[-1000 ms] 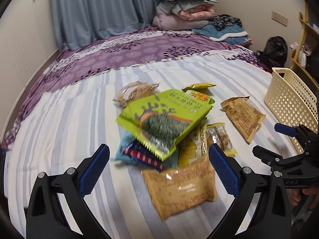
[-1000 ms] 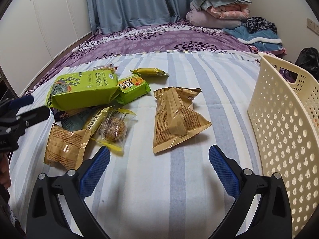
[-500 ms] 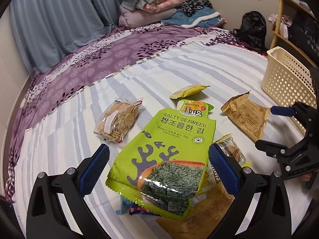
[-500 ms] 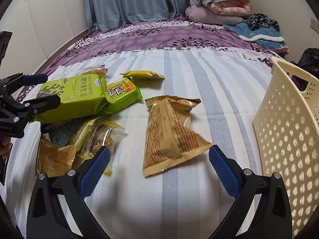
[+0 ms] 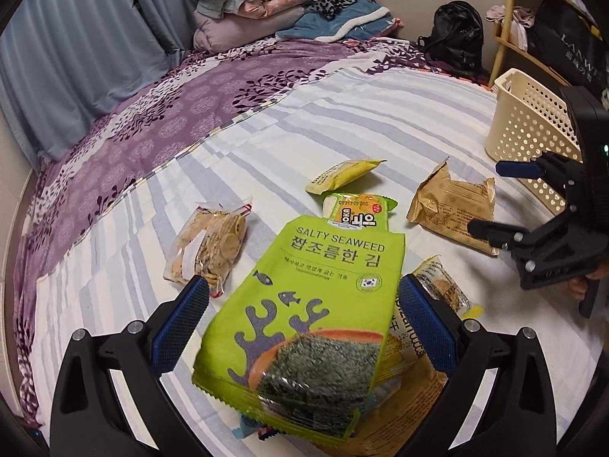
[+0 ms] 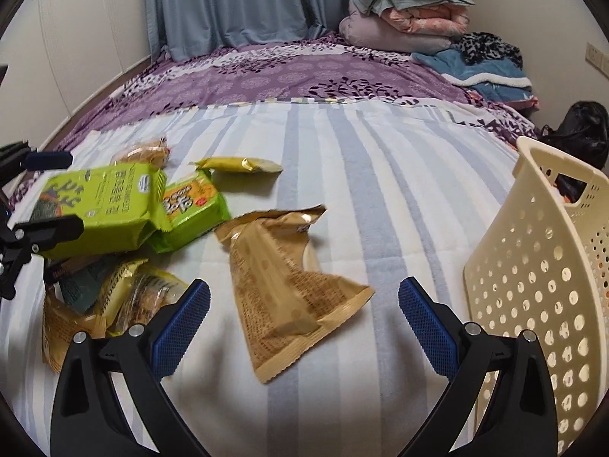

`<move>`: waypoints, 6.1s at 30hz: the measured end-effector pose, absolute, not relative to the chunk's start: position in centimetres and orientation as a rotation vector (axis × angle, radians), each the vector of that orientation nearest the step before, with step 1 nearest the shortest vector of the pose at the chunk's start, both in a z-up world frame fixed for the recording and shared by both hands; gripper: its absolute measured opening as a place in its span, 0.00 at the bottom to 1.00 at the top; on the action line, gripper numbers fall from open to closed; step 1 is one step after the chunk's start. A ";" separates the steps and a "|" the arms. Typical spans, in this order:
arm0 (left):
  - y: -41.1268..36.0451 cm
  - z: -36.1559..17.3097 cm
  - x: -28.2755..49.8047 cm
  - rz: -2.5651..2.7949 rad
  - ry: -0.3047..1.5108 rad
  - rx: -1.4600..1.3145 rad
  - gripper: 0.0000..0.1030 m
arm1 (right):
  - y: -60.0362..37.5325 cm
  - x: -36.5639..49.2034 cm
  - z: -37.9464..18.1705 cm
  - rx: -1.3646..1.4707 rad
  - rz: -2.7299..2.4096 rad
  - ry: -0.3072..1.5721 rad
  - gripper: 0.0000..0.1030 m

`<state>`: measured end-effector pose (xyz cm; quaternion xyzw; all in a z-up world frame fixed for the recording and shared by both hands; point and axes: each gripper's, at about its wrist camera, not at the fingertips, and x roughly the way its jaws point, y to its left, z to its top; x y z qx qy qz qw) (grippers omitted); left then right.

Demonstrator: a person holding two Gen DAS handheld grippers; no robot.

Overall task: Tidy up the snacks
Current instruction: 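Grasp the tan cookie packet with the right gripper while the left gripper grasps the green seaweed bag, then carry the tan cookie packet into the cream basket and release with the right gripper, then carry the green seaweed bag to the basket and drop it with the left gripper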

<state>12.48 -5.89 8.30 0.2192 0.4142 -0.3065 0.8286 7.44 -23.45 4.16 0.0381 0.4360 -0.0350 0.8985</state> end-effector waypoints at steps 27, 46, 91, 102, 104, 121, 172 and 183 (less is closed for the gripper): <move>-6.5 6.6 13.6 -0.690 0.928 0.397 0.83 | -22.1 9.5 1.7 0.022 0.009 0.962 0.63; -5.0 12.1 8.4 -0.608 0.784 0.294 0.77 | -21.9 5.4 6.7 0.083 0.021 0.838 0.49; -4.4 16.8 -2.4 -0.587 0.666 0.183 0.78 | -20.3 -5.2 6.0 -0.034 -0.011 0.886 0.54; -7.0 18.4 -3.3 -0.616 0.630 0.195 0.78 | -23.2 -8.9 15.4 0.040 -0.043 0.631 0.54; -7.6 18.5 -3.5 -0.627 0.627 0.201 0.78 | -24.4 -9.7 16.4 0.057 -0.070 0.599 0.54; -16.2 19.7 -4.6 -0.710 0.611 0.284 0.78 | -37.4 -13.4 14.5 0.217 -0.316 0.586 0.56; -18.1 7.5 -2.6 -0.585 0.942 0.291 0.80 | -40.2 -15.3 12.8 0.335 -0.335 0.508 0.70; -17.6 4.2 -1.1 -0.540 1.041 0.263 0.91 | -40.2 -15.3 12.8 0.333 -0.330 0.509 0.70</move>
